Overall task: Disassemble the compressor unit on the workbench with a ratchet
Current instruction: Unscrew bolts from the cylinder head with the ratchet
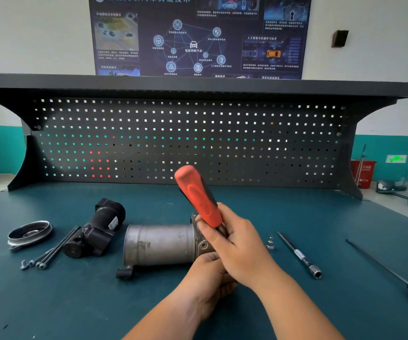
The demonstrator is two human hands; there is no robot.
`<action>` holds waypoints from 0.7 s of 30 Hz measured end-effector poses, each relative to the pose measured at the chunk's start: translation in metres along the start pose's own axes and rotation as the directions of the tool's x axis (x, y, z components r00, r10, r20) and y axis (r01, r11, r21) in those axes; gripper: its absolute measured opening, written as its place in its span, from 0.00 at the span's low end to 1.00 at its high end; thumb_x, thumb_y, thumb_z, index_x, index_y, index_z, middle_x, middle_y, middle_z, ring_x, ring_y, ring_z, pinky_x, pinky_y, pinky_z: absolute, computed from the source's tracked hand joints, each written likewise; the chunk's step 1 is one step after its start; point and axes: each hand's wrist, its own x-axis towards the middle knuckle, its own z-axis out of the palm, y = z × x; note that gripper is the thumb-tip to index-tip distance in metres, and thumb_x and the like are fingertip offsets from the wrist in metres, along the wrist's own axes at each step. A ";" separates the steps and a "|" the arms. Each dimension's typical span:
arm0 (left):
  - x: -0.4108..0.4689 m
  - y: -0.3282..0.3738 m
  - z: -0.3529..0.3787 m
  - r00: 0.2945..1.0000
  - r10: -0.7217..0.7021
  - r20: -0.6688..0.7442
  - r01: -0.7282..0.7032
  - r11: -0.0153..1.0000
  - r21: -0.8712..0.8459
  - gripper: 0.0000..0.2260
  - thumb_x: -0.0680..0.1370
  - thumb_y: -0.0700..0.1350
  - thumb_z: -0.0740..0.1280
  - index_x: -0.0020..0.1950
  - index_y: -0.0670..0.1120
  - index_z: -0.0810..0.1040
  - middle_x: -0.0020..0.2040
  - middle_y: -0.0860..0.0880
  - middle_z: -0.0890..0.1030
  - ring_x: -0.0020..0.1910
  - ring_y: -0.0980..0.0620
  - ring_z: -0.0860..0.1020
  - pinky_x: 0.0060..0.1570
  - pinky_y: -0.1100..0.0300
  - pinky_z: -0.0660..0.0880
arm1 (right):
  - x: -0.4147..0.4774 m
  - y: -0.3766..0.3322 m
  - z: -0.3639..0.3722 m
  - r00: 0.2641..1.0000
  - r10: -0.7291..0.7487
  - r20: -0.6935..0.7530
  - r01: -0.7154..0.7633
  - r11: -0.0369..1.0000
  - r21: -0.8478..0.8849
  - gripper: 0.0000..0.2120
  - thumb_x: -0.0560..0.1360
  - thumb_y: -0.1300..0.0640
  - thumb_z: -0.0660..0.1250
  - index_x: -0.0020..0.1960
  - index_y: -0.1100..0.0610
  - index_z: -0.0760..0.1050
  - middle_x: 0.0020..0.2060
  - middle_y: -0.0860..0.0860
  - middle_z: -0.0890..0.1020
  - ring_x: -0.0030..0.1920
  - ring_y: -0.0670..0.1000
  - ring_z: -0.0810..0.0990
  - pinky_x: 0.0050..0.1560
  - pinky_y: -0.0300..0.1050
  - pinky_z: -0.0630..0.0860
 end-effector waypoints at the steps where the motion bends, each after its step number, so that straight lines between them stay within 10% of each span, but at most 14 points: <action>1: 0.000 0.000 0.000 1.000 -0.002 0.000 0.002 1.000 -0.005 0.12 0.76 0.31 0.58 0.41 0.41 0.78 0.34 0.44 0.78 0.34 0.50 0.75 0.36 0.59 0.69 | -0.001 0.000 0.000 1.000 0.002 -0.016 -0.002 1.000 -0.007 0.14 0.74 0.46 0.62 0.46 0.58 0.74 0.32 0.57 0.74 0.35 0.55 0.71 0.38 0.47 0.69; 5: -0.001 0.000 0.001 1.000 -0.009 -0.030 0.008 1.000 -0.012 0.14 0.76 0.33 0.62 0.33 0.44 0.77 0.25 0.50 0.76 0.23 0.57 0.71 0.27 0.66 0.69 | -0.003 0.000 0.004 0.948 0.144 -0.285 -0.090 0.977 0.193 0.18 0.71 0.41 0.62 0.45 0.57 0.73 0.26 0.50 0.70 0.27 0.44 0.67 0.29 0.37 0.64; 9: 0.002 0.001 0.001 0.999 -0.010 -0.032 0.009 1.000 -0.026 0.21 0.78 0.44 0.66 0.23 0.47 0.77 0.23 0.54 0.71 0.20 0.60 0.68 0.24 0.69 0.67 | 0.000 0.005 -0.006 0.638 0.576 -0.512 -0.093 0.717 0.691 0.10 0.80 0.53 0.59 0.41 0.53 0.68 0.21 0.42 0.64 0.22 0.41 0.60 0.22 0.33 0.59; 13: 0.003 0.002 0.004 0.999 -0.029 -0.027 0.028 0.998 -0.054 0.18 0.77 0.46 0.67 0.26 0.47 0.77 0.26 0.52 0.73 0.22 0.58 0.71 0.23 0.68 0.68 | 0.001 0.015 -0.023 0.399 0.807 -0.435 -0.022 0.483 0.876 0.12 0.81 0.50 0.56 0.39 0.52 0.66 0.20 0.43 0.62 0.19 0.42 0.59 0.20 0.33 0.58; 18: 0.002 0.003 0.004 0.994 -0.114 0.005 0.114 0.991 -0.077 0.08 0.77 0.47 0.67 0.39 0.46 0.76 0.36 0.47 0.75 0.29 0.52 0.80 0.23 0.67 0.70 | 0.003 0.010 -0.016 0.712 0.534 -0.456 -0.130 0.738 0.662 0.10 0.80 0.54 0.59 0.40 0.54 0.68 0.21 0.43 0.63 0.21 0.42 0.60 0.21 0.35 0.58; 21: 0.000 0.002 0.001 0.993 -0.119 0.014 0.119 0.992 -0.037 0.06 0.78 0.43 0.64 0.41 0.44 0.74 0.35 0.47 0.77 0.27 0.53 0.80 0.25 0.67 0.72 | 0.001 0.003 -0.003 0.923 0.188 -0.334 -0.103 0.961 0.256 0.12 0.73 0.45 0.64 0.39 0.52 0.70 0.23 0.43 0.69 0.24 0.42 0.65 0.29 0.37 0.64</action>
